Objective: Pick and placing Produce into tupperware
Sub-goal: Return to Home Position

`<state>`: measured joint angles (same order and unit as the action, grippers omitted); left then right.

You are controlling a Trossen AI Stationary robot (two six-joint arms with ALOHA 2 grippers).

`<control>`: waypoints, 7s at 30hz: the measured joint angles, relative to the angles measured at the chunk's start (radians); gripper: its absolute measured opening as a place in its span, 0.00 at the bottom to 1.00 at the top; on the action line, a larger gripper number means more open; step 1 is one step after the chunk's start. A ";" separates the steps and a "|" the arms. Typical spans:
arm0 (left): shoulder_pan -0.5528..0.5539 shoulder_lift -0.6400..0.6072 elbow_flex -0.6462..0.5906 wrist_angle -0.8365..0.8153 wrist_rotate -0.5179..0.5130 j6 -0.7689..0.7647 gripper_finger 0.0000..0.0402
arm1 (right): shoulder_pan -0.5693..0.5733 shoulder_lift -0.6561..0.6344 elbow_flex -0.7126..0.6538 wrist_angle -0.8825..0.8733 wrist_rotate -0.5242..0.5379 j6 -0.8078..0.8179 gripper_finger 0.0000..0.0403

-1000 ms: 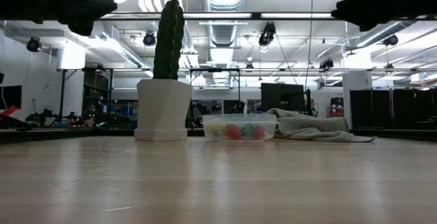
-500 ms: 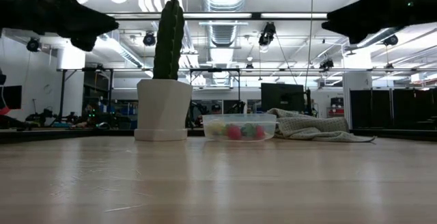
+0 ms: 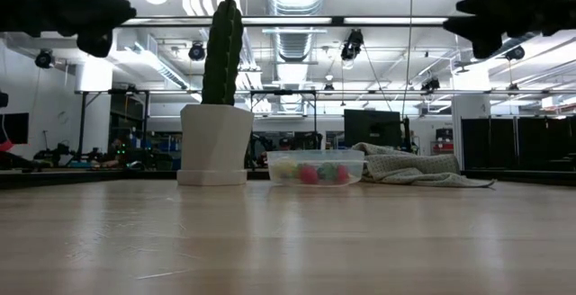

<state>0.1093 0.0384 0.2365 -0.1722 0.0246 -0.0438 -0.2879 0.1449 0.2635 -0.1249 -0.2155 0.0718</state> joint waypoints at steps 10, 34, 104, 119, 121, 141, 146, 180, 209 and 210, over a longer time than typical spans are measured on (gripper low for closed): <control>0.000 0.014 0.008 -0.002 0.027 -0.002 0.17 | 0.180 0.000 -0.017 0.008 0.106 0.033 0.51; 0.000 -0.009 0.008 -0.084 0.025 0.011 0.03 | 0.427 0.000 -0.066 0.072 0.375 -0.078 0.23; 0.000 -0.009 -0.228 0.184 -0.031 0.079 0.00 | 0.425 -0.144 -0.253 0.174 0.493 -0.125 0.02; 0.000 0.004 -0.230 0.183 -0.021 0.077 0.00 | 0.392 -0.118 -0.253 0.162 0.426 -0.110 0.02; -0.001 0.008 -0.231 0.184 -0.007 0.075 0.00 | 0.392 -0.109 -0.253 0.162 0.422 -0.099 0.02; 0.000 0.014 -0.231 0.192 0.048 0.076 0.00 | 0.392 -0.086 -0.253 0.159 0.407 -0.124 0.02; 0.000 0.026 -0.231 0.192 0.049 0.075 0.00 | 0.392 -0.066 -0.253 0.159 0.407 -0.133 0.02; 0.000 0.118 -0.231 0.214 0.051 0.077 0.00 | 0.392 -0.011 -0.255 0.165 0.399 -0.093 0.02; 0.000 0.124 -0.231 0.215 0.050 0.077 0.00 | 0.392 -0.011 -0.255 0.165 0.399 -0.091 0.02; 0.000 0.123 -0.231 0.215 0.050 0.077 0.00 | 0.392 -0.011 -0.255 0.165 0.399 -0.091 0.02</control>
<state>0.1089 0.1617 0.0051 0.0429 0.0742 0.0331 0.1041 0.1337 0.0090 0.0402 0.1833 -0.0191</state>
